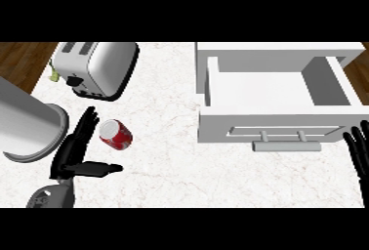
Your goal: Pick up the can, place it into the drawer and close the drawer
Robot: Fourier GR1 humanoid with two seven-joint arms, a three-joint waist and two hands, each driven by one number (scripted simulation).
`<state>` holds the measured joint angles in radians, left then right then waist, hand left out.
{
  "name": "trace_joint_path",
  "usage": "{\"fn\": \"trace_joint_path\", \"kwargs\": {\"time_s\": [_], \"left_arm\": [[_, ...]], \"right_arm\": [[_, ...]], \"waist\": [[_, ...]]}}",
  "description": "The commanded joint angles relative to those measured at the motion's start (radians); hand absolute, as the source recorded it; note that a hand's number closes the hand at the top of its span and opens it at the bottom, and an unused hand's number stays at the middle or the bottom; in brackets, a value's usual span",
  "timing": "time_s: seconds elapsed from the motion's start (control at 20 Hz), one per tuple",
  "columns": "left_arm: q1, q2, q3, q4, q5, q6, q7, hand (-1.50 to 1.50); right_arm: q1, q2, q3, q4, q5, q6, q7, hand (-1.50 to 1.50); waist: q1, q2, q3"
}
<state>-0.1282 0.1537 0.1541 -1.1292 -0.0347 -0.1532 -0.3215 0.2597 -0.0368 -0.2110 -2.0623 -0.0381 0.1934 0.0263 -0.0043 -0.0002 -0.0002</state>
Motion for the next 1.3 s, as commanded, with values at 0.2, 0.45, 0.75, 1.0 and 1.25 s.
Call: {"fn": "trace_joint_path", "kwargs": {"time_s": [0.2, 0.45, 0.75, 1.0, 1.25], "left_arm": [[-0.078, 0.022, 0.036, 0.239, -0.013, -0.001, -0.131, -1.5], [-0.052, 0.037, 0.055, 0.253, 0.026, -0.029, -0.135, -1.5], [-0.218, 0.092, 0.093, 0.486, 0.014, -0.039, -0.238, -1.5], [-0.137, 0.018, 0.032, 0.361, 0.005, 0.011, -0.189, -1.5], [-0.288, 0.067, 0.078, 0.675, -0.014, 0.002, -0.338, -1.5]], "right_arm": [[0.101, 0.007, -0.034, 0.0, -0.042, 0.065, -0.114, -1.5], [0.031, 0.022, 0.001, -0.058, -0.002, 0.003, 0.015, -1.5], [0.03, 0.004, -0.021, -0.074, -0.026, 0.03, 0.042, -1.5], [-0.081, 0.026, 0.019, -0.011, 0.049, -0.031, 0.059, -1.5], [0.048, 0.035, 0.013, -0.081, 0.015, 0.023, 0.031, -1.5]], "waist": [[-0.008, 0.001, 0.0], [0.0, 0.0, 0.0], [-0.008, 0.002, -0.001], [0.003, 0.0, 0.0], [-0.008, 0.002, -0.001]]}}
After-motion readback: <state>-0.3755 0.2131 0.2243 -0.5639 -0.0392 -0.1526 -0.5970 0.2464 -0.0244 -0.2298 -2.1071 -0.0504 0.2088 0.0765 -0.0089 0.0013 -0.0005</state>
